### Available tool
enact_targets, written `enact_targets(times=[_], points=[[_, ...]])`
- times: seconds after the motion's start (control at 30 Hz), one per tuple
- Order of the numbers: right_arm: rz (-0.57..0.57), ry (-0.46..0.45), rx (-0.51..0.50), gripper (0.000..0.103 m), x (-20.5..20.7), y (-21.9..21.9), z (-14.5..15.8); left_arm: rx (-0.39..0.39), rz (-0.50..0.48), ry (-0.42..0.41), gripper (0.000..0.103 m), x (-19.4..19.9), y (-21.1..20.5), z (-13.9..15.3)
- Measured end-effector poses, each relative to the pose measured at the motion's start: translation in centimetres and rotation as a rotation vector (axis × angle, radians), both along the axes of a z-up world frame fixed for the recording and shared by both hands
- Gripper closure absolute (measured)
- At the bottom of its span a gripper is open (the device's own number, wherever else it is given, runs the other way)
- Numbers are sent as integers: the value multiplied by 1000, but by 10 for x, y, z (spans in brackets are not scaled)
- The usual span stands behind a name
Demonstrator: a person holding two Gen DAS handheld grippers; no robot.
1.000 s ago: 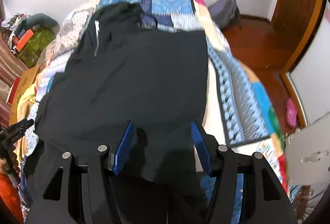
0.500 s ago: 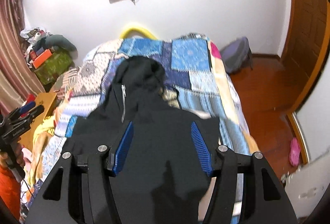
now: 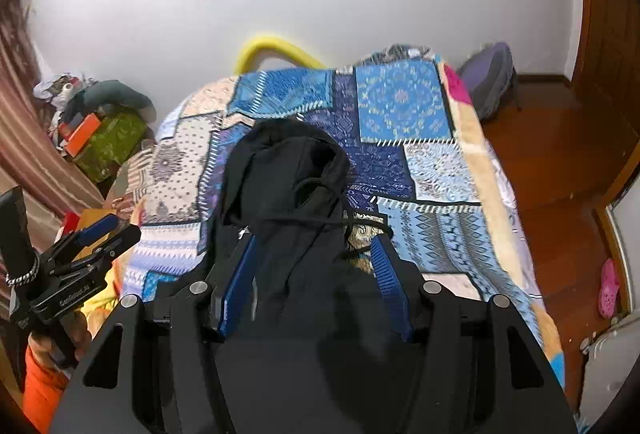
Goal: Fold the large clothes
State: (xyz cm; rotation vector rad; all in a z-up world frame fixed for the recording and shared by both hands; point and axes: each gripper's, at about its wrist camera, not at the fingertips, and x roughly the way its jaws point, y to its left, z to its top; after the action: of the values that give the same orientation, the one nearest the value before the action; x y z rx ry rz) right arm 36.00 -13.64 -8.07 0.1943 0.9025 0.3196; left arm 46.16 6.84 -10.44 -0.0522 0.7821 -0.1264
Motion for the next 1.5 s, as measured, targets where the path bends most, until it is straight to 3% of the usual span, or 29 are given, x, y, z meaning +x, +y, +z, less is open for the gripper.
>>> enact_targets(times=[0.07,0.3,0.5,0.63,0.67,0.77,0.83,0.9,1.03,1.3,1.5], points=[[-4,26,-14,49,18,4,-11,-7,-2,22,36,20,-1,-11],[-17,147,13,49,82,16,-61,-82,-22,114,57,83,-5,-54],[-63,232,53,49,126,23,-95,-162,-12,195,60,119,-4,-96],[-76,291,82,49,145,28,-115,-148,-14,190,64,128,-7,-111],[-79,298,86,50,147,29,-118,-128,-20,186,69,128,-9,-112],[-108,282,122,72,146,28,-126,-56,-22,150,82,122,-15,-112],[-108,275,118,77,144,30,-127,-13,-21,138,89,119,-18,-111],[-94,239,51,87,140,37,-119,26,-23,122,92,112,-20,-107],[-58,128,-60,89,119,47,-90,52,-27,91,93,91,-17,-86],[33,3,-72,91,41,44,-20,26,-68,44,93,22,-9,-34],[84,-62,-70,92,-32,39,6,8,-127,36,94,-50,-15,-12]])
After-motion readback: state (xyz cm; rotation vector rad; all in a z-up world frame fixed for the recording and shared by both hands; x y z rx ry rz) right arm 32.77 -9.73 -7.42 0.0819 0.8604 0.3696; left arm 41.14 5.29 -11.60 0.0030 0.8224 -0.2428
